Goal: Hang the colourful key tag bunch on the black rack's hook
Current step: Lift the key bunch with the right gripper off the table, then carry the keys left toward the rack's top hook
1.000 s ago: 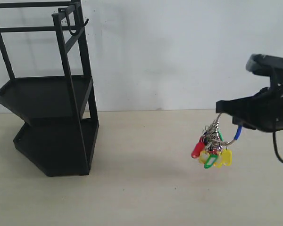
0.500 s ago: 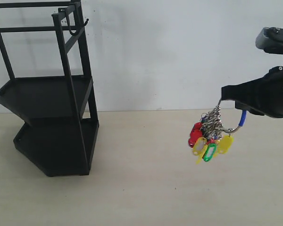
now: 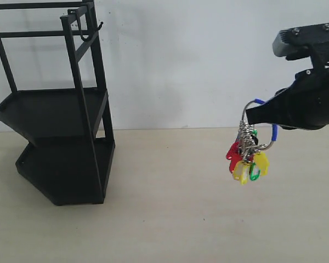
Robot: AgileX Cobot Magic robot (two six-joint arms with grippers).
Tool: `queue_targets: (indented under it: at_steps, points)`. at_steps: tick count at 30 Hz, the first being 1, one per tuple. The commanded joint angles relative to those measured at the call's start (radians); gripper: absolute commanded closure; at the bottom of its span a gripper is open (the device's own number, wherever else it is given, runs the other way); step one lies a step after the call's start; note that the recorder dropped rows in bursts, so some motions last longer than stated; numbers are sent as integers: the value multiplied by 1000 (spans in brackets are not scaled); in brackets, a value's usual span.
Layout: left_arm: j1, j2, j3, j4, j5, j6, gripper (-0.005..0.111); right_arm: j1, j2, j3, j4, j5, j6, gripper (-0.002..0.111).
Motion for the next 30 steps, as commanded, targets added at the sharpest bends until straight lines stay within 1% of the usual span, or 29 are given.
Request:
queue_targets:
  at_steps: [1,3,4,6,7,9,10,11,13,14,16,17,18,20,21,24,28,30]
  points:
    - [2,-2,3,5,-7,3,102,-16,-9,-16,-31,-59,204,108]
    - [2,-2,3,5,-7,3,102,29,-9,-24,-40,-9,-59,108]
    - [2,-2,3,5,-7,3,102,29,-9,-26,-40,-5,-57,108]
    - [2,-2,3,5,-7,3,102,0,-11,-26,-34,-49,214,108]
    - [2,-2,3,5,-7,3,102,1,-11,-26,-42,-59,225,108]
    - [2,-2,3,5,-7,3,102,44,-11,-28,-52,-35,-40,108]
    - [2,-2,3,5,-7,3,102,54,-11,-30,-52,-22,-110,108]
    - [2,-2,3,5,-7,3,102,44,-11,-34,-52,-31,-42,108]
    - [2,-2,3,5,-7,3,102,17,-11,-36,-56,-77,196,108]
    - [2,-2,3,5,-7,3,102,22,-11,-36,-59,-87,189,108]
    - [2,-2,3,5,-7,3,102,67,-11,-36,-57,-83,-11,108]
    - [2,-2,3,5,-7,3,102,81,-11,-36,-47,-88,-43,108]
    - [2,-2,3,5,-7,3,102,81,-11,-36,-28,-107,-23,108]
    - [2,-2,3,5,-7,3,102,81,-7,-36,54,-177,83,108]
    - [2,-2,3,5,-7,3,102,89,-7,-38,67,-200,83,108]
    - [2,-2,3,5,-7,3,102,151,4,-70,65,-202,-51,108]
    - [2,-2,3,5,-7,3,102,199,4,-104,132,-268,-17,108]
    - [2,-2,3,5,-7,3,102,227,12,-124,132,-295,-17,108]
